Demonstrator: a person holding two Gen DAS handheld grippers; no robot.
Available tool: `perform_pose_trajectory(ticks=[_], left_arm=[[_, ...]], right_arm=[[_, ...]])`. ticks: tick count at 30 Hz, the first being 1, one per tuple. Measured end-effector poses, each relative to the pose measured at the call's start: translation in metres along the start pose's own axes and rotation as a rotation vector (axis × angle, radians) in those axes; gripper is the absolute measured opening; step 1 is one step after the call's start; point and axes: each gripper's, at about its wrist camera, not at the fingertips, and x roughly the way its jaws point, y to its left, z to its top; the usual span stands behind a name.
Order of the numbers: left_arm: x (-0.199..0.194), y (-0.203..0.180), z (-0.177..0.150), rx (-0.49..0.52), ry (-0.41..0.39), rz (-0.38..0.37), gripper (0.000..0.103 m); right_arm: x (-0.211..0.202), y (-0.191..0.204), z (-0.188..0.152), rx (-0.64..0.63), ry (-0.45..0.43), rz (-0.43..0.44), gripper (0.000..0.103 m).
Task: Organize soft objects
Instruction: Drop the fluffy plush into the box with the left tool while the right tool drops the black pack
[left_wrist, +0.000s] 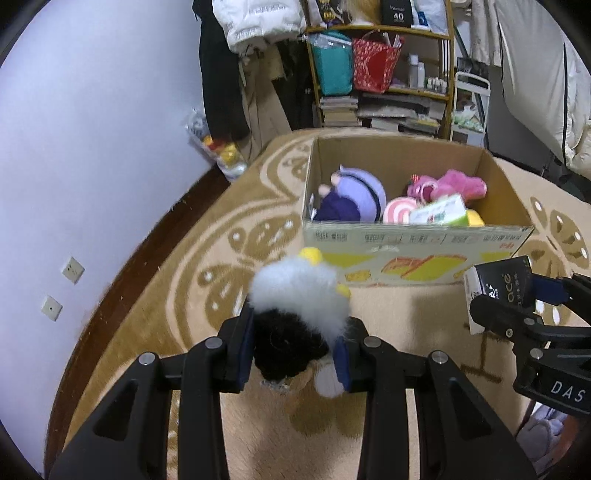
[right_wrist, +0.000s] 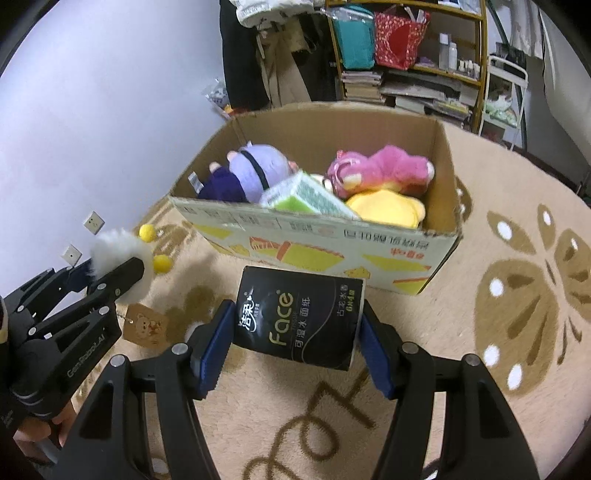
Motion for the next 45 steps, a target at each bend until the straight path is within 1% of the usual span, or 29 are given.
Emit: perform_pose_trajectory(ticks=[6, 8, 10, 14, 20, 25, 28, 31, 33, 37, 41, 45], left_arm=[[-0.017, 0.001, 0.016, 0.010, -0.071, 0.009, 0.034], [-0.022, 0.002, 0.022, 0.007, -0.098, 0.002, 0.034], [-0.026, 0.002, 0.029, -0.005, -0.145, -0.016, 0.034], [-0.028, -0.003, 0.043, -0.003, -0.200, -0.034, 0.034], [-0.026, -0.016, 0.066, 0.044, -0.251, -0.027, 0.034], [-0.025, -0.023, 0.089, 0.044, -0.282, -0.076, 0.034], [-0.024, -0.023, 0.100, 0.017, -0.291, -0.118, 0.034], [-0.022, -0.026, 0.107, 0.028, -0.307, -0.130, 0.035], [-0.017, -0.031, 0.110, 0.039, -0.309, -0.125, 0.035], [0.001, -0.035, 0.113, 0.029, -0.292, -0.135, 0.035], [0.019, -0.038, 0.112, 0.036, -0.275, -0.134, 0.036], [0.039, -0.042, 0.109, 0.028, -0.226, -0.133, 0.036]], right_arm=[[-0.017, 0.001, 0.012, 0.003, -0.054, 0.006, 0.068], [-0.023, 0.001, 0.016, 0.000, -0.079, 0.007, 0.068], [-0.027, 0.001, 0.020, -0.002, -0.105, 0.016, 0.068], [-0.026, -0.003, 0.027, 0.005, -0.125, 0.008, 0.068], [-0.024, -0.011, 0.042, 0.020, -0.147, 0.012, 0.068], [-0.019, -0.011, 0.059, -0.003, -0.159, -0.002, 0.068], [-0.018, -0.012, 0.067, -0.018, -0.166, -0.001, 0.068], [-0.014, -0.017, 0.078, -0.041, -0.177, 0.013, 0.068], [-0.010, -0.020, 0.083, -0.052, -0.177, 0.003, 0.068], [0.001, -0.028, 0.093, -0.049, -0.169, -0.017, 0.068], [0.008, -0.035, 0.096, -0.034, -0.164, -0.020, 0.069], [0.018, -0.041, 0.094, -0.014, -0.146, -0.018, 0.069]])
